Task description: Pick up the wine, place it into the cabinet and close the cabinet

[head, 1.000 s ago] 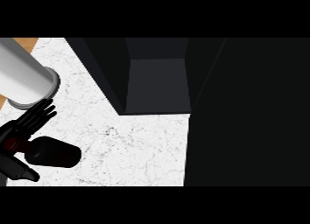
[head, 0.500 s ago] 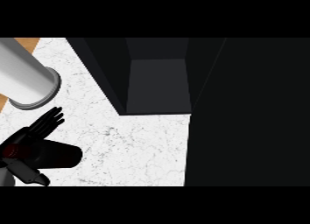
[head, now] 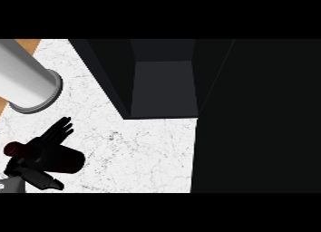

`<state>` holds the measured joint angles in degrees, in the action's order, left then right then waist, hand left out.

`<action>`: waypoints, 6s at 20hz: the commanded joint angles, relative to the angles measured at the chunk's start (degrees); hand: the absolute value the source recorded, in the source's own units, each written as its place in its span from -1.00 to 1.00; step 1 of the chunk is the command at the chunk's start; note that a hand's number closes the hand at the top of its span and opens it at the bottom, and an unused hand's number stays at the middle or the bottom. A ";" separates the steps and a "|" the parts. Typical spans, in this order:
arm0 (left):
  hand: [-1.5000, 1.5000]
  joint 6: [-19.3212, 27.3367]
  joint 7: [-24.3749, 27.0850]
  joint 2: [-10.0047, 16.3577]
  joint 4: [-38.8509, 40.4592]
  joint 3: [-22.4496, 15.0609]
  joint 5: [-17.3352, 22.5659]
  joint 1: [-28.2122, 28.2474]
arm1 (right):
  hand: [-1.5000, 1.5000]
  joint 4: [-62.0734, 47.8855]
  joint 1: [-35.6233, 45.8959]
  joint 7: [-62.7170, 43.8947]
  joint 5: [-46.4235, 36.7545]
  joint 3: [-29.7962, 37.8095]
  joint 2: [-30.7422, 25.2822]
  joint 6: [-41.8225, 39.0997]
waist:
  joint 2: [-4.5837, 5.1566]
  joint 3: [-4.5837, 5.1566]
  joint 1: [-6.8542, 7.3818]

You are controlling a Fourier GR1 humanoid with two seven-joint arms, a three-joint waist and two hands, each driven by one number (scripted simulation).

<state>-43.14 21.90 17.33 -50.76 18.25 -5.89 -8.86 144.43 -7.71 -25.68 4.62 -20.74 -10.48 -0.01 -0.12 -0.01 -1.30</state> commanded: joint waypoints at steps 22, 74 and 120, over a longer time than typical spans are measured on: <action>1.00 -3.60 6.62 -3.53 13.99 -1.32 6.89 -5.70 | -1.00 9.77 -1.53 -3.88 4.10 2.58 -1.16 -0.16 | 0.10 0.09 0.51; 1.00 77.70 -18.07 -17.33 -37.78 -39.60 25.63 -11.57 | -1.00 8.77 -4.93 -1.36 7.15 6.65 -0.19 -3.96 | 0.05 -0.04 -0.05; 1.00 74.45 5.42 -16.71 18.29 -36.60 56.68 -44.53 | -1.00 7.27 -3.69 -2.67 6.98 6.28 4.35 -6.25 | 0.36 0.05 -0.51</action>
<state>31.48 29.16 0.12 -35.00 -21.49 50.36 -47.24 143.53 -10.71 -24.19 6.99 -13.74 -7.11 -7.88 0.39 0.02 -2.22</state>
